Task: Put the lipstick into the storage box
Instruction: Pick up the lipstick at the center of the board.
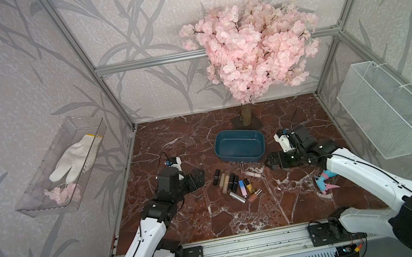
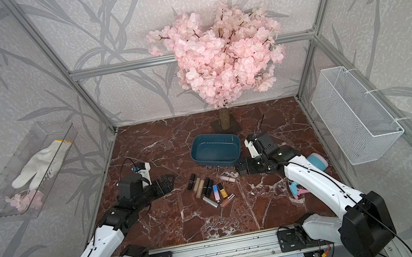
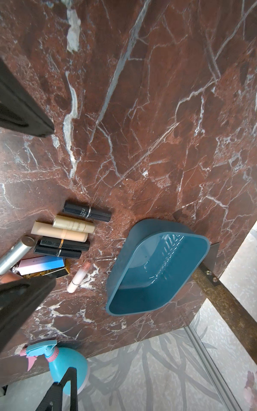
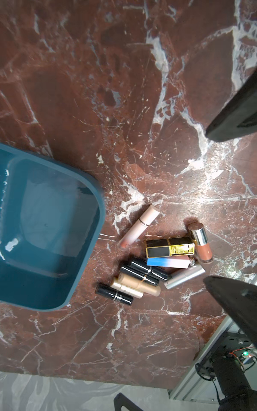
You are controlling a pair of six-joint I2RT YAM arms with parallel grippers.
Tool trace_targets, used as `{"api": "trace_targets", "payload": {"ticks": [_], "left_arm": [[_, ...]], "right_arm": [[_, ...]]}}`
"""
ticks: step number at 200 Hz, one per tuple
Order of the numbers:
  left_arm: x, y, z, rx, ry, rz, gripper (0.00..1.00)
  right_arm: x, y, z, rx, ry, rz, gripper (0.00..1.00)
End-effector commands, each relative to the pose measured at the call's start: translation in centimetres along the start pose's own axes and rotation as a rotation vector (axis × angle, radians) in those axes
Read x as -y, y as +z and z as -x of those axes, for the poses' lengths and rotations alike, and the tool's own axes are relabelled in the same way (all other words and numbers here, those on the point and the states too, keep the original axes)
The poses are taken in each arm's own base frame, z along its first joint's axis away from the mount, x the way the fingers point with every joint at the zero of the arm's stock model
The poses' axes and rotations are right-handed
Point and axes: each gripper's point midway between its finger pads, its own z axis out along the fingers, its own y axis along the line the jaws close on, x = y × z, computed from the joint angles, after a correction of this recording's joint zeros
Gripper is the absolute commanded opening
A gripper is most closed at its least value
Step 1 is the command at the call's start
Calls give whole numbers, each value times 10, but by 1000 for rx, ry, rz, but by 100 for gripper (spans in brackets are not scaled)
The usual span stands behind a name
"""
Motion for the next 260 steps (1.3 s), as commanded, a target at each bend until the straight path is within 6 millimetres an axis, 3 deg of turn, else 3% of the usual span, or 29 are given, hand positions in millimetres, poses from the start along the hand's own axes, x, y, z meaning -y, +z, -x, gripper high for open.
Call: {"api": "trace_targets", "payload": {"ticks": [1,75,161,260], "left_arm": [[6,4,-18,-59,-5,-18,100],[20,24,-46,-147,29,-27,100],[14,20,-47,-134,32,-4,100],[8,14,-51,-138,34,17,100]], "right_arm": [[2,1,-14,-31,-13,-24,100],[-14,18,-40,-126,-168,-58,100],[-35,52,-66,-259,-284,-84,93],[-34,88,-48,-318,-418,-177,84]]}}
